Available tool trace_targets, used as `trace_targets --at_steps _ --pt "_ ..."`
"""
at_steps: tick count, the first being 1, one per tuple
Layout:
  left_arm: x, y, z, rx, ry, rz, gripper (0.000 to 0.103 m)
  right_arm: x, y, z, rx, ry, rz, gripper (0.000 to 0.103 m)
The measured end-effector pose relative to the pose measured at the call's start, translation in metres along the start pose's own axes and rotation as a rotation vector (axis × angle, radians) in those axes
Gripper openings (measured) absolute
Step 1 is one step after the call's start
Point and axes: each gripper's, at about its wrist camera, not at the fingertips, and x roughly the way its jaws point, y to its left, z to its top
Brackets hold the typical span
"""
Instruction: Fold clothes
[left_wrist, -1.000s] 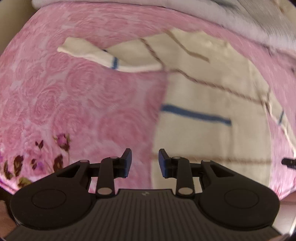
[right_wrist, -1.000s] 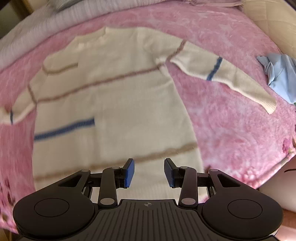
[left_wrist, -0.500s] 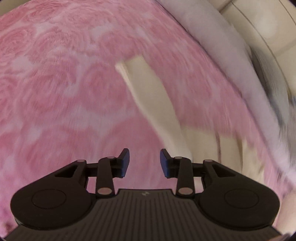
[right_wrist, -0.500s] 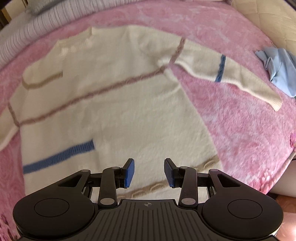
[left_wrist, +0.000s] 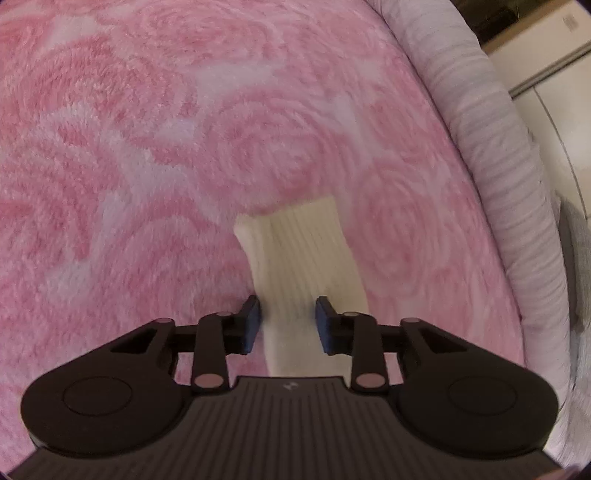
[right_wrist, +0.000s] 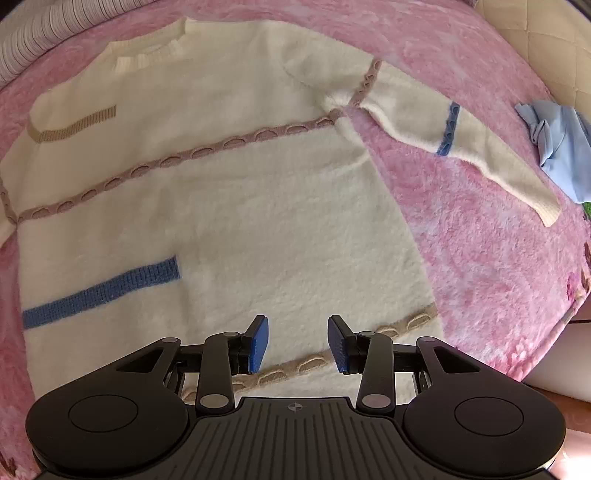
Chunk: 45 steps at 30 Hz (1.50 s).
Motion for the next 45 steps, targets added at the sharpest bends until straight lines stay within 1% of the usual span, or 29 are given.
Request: trace_targets --at_steps 2,4,6,8,10,11,14,17,19,20,22,23,25,26,27,28,30,31,33,36,38,40,42,45 --pt "-0.007 0.001 -0.002 0.038 -0.018 -0.007 0.005 0.001 0.001 0.0 0.002 0.002 0.004 0.04" --pt "-0.026 0.004 -0.006 0.075 -0.072 -0.018 0.005 0.0 0.003 0.0 -0.003 0.003 0.009 0.04" --pt "-0.06 0.012 -0.013 0.106 -0.149 -0.049 0.004 -0.002 0.005 -0.001 -0.008 -0.005 0.019 0.04" --pt "-0.096 0.024 -0.023 0.132 -0.209 -0.07 0.005 -0.003 0.006 -0.002 -0.01 -0.009 0.026 0.04" --pt "-0.126 0.04 -0.037 0.145 -0.24 -0.064 0.004 -0.003 0.007 -0.003 -0.009 -0.008 0.032 0.04" --pt "-0.136 0.049 -0.045 0.141 -0.242 -0.051 0.005 -0.003 0.007 -0.004 -0.007 -0.008 0.036 0.04" --pt "-0.152 0.078 -0.076 0.112 -0.219 0.005 0.004 -0.002 0.01 -0.008 -0.011 -0.002 0.044 0.04" --pt "-0.142 0.102 -0.105 0.084 -0.177 0.077 0.005 0.0 0.012 -0.012 -0.026 -0.007 0.064 0.04" --pt "-0.132 0.112 -0.119 0.102 -0.154 0.14 0.007 0.0 0.013 -0.015 -0.042 -0.01 0.077 0.04" --pt "-0.129 0.115 -0.123 0.113 -0.152 0.161 0.011 0.0 0.012 -0.017 -0.048 -0.013 0.082 0.04" --pt "-0.134 0.112 -0.125 0.13 -0.174 0.19 0.013 -0.002 0.006 -0.022 -0.05 -0.017 0.09 0.04" --pt "-0.139 0.109 -0.125 0.14 -0.185 0.225 0.013 -0.002 0.0 -0.025 -0.046 -0.019 0.089 0.04" --pt "-0.151 0.108 -0.125 0.143 -0.218 0.326 0.012 -0.003 -0.013 -0.031 -0.031 -0.023 0.088 0.04" --pt "-0.157 0.11 -0.124 0.135 -0.216 0.363 0.01 -0.004 -0.022 -0.035 -0.014 -0.024 0.086 0.04" --pt "-0.163 0.112 -0.125 0.126 -0.2 0.37 0.01 -0.004 -0.031 -0.039 0.006 -0.026 0.086 0.04" --pt "-0.169 0.112 -0.128 0.119 -0.179 0.357 0.01 -0.003 -0.042 -0.045 0.03 -0.029 0.089 0.04" --pt "-0.183 0.103 -0.143 0.144 -0.134 0.29 0.01 -0.001 -0.065 -0.054 0.081 -0.032 0.099 0.04" --pt "-0.187 0.094 -0.153 0.174 -0.11 0.255 0.01 0.001 -0.078 -0.058 0.108 -0.032 0.106 0.04" --pt "-0.193 0.065 -0.182 0.272 -0.056 0.187 0.01 0.006 -0.104 -0.066 0.162 -0.03 0.117 0.04" --pt "-0.199 0.011 -0.236 0.387 0.026 0.059 0.01 0.013 -0.151 -0.063 0.244 -0.04 0.136 0.04" --pt "-0.201 -0.022 -0.273 0.424 0.087 -0.023 0.011 0.018 -0.186 -0.057 0.286 -0.059 0.155 0.04" --pt "-0.206 -0.053 -0.313 0.459 0.129 -0.09 0.011 0.023 -0.222 -0.049 0.317 -0.082 0.17 0.04" --pt "-0.21 -0.08 -0.356 0.493 0.154 -0.137 0.011 0.026 -0.262 -0.041 0.353 -0.118 0.195 0.04" --pt "-0.212 -0.106 -0.409 0.511 0.179 -0.162 0.01 0.036 -0.327 -0.029 0.476 -0.171 0.255 0.04"
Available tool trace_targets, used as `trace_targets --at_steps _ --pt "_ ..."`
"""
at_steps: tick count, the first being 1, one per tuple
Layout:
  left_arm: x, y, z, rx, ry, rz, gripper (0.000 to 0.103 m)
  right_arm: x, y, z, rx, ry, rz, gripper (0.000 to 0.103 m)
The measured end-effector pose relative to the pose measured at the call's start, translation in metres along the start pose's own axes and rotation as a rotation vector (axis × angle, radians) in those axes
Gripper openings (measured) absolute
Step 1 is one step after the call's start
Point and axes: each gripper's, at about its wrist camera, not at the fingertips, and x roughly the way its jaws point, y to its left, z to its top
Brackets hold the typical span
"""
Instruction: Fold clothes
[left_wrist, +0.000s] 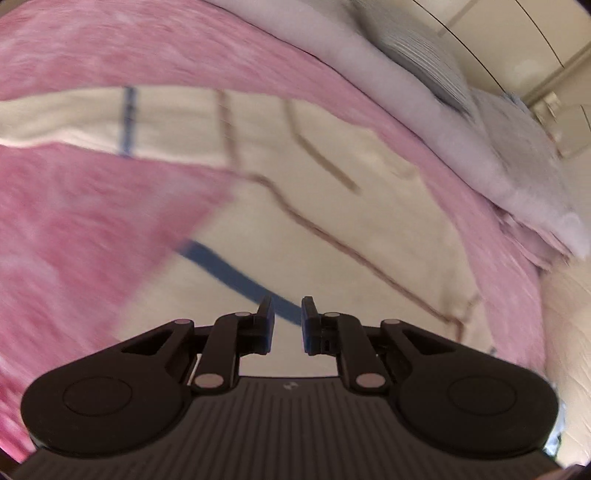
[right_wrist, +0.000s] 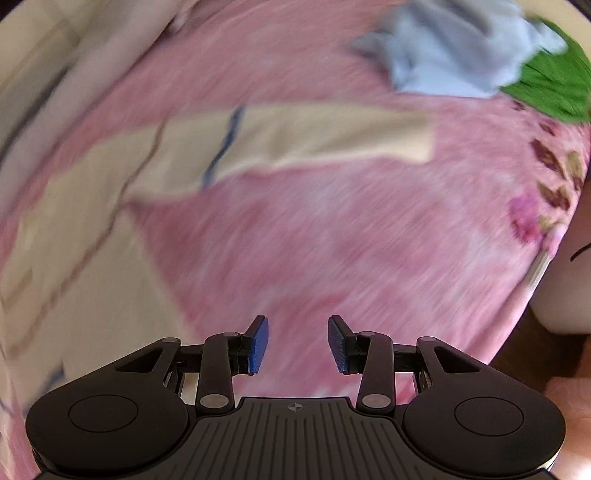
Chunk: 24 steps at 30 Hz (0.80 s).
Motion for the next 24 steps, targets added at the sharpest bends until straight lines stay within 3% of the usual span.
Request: trace_targets --at_steps 4,7,11,15,16,17,19,22,24 --pt "0.014 -0.046 -0.028 -0.007 0.031 -0.005 0.01 0.009 -0.074 0.05 0.299 -0.073 0.121 0.04" --pt "0.018 -0.075 -0.039 0.046 0.036 0.008 0.01 0.029 -0.111 0.077 0.498 -0.095 0.204 0.04" --pt "0.017 -0.096 -0.047 0.101 0.02 0.043 0.01 0.065 -0.136 0.097 0.703 -0.096 0.307 0.04" --pt "0.013 -0.101 -0.05 0.1 0.001 0.077 0.01 0.098 -0.146 0.099 0.861 -0.081 0.33 0.039" --pt "0.012 -0.1 -0.05 0.094 -0.001 0.085 0.01 0.103 -0.148 0.099 0.893 -0.076 0.321 0.03" --pt "0.01 -0.098 -0.051 0.091 -0.001 0.092 0.01 0.104 -0.147 0.102 0.876 -0.078 0.303 0.005" --pt "0.006 -0.096 -0.052 0.087 -0.002 0.105 0.01 0.091 -0.138 0.117 0.716 -0.125 0.248 0.005" --pt "0.0 -0.089 -0.055 0.097 0.0 0.112 0.01 0.059 -0.124 0.138 0.506 -0.277 0.21 0.005" --pt "0.001 -0.08 -0.059 0.108 0.019 0.133 0.011 0.065 -0.122 0.149 0.459 -0.248 0.164 0.006"
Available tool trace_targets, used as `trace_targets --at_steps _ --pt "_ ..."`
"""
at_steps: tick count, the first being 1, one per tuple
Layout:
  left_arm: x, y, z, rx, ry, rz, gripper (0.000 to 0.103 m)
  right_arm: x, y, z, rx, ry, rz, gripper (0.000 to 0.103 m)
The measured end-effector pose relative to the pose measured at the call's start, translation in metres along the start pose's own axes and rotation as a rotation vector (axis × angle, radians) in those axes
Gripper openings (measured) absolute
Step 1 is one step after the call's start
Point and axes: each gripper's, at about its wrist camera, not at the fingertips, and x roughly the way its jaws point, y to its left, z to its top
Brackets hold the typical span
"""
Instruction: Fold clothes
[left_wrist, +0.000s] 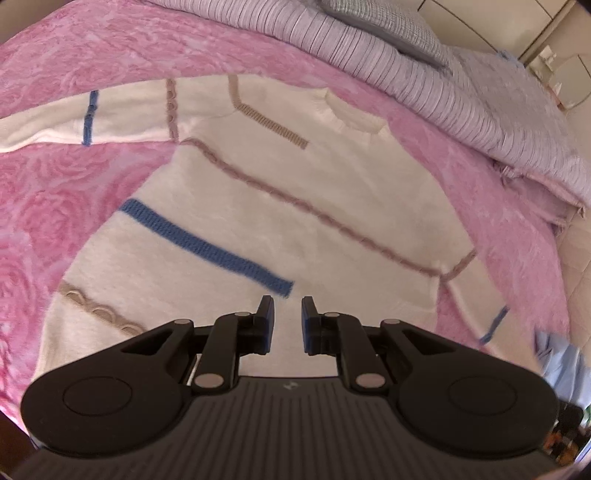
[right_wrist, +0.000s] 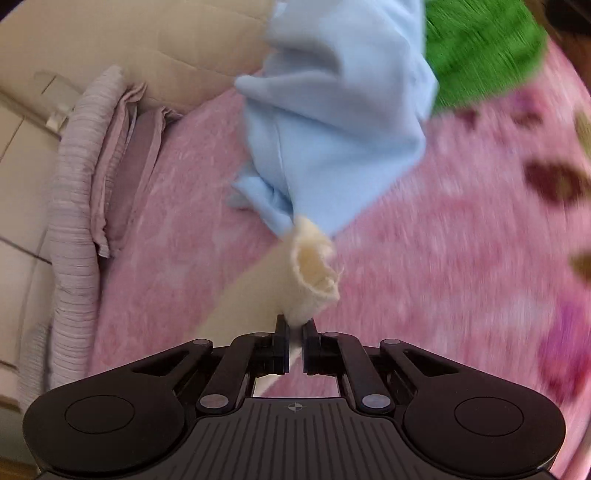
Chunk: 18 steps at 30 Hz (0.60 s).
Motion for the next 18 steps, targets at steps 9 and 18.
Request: trace_targets --at_steps 9,18 --pt "-0.009 0.085 -0.019 -0.01 0.04 0.118 0.011 -0.029 0.046 -0.047 -0.302 0.175 -0.039 0.043" --pt "-0.003 0.192 -0.023 -0.002 0.096 0.191 0.02 -0.08 0.049 -0.24 -0.597 0.613 0.06 0.043"
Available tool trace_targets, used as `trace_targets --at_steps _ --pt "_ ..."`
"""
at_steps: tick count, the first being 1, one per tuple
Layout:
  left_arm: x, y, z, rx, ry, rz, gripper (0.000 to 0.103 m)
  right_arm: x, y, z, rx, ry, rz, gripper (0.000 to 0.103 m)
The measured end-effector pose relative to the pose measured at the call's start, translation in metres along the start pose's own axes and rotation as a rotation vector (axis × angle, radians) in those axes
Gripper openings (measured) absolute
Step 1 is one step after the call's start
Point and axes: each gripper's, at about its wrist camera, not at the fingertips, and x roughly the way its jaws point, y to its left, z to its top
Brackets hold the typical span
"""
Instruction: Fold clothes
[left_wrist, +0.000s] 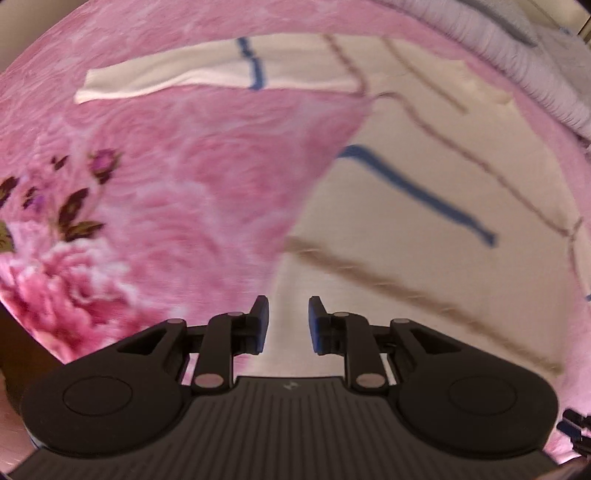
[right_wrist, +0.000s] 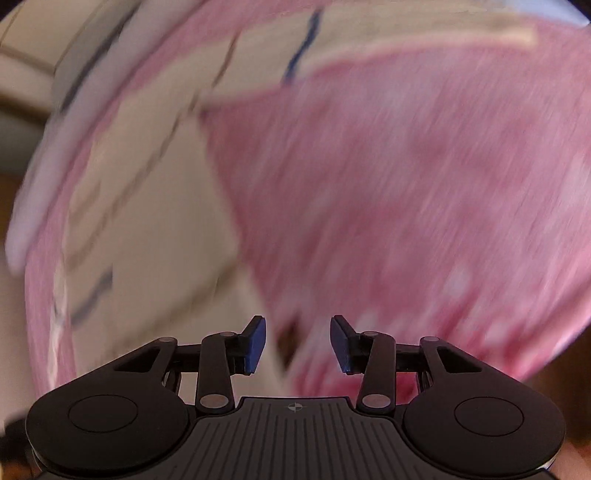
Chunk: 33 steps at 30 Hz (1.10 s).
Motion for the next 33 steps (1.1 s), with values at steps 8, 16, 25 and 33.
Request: trace_targets --at_steps 8,16,25,33 --pt "0.046 0.026 -0.007 -0.001 0.078 -0.156 0.031 0.025 0.028 -0.058 0.046 -0.084 -0.114 0.038" --pt "0.02 0.031 -0.019 0.196 0.032 -0.254 0.005 0.007 0.046 -0.054 -0.044 -0.13 -0.274 0.005" --pt "-0.013 0.015 -0.005 0.297 -0.03 -0.071 0.013 -0.003 0.106 -0.064 -0.166 -0.261 -0.47 0.023" --pt "0.012 -0.028 -0.024 0.332 0.049 -0.137 0.023 0.057 0.111 -0.088 -0.404 -0.17 -0.443 0.026"
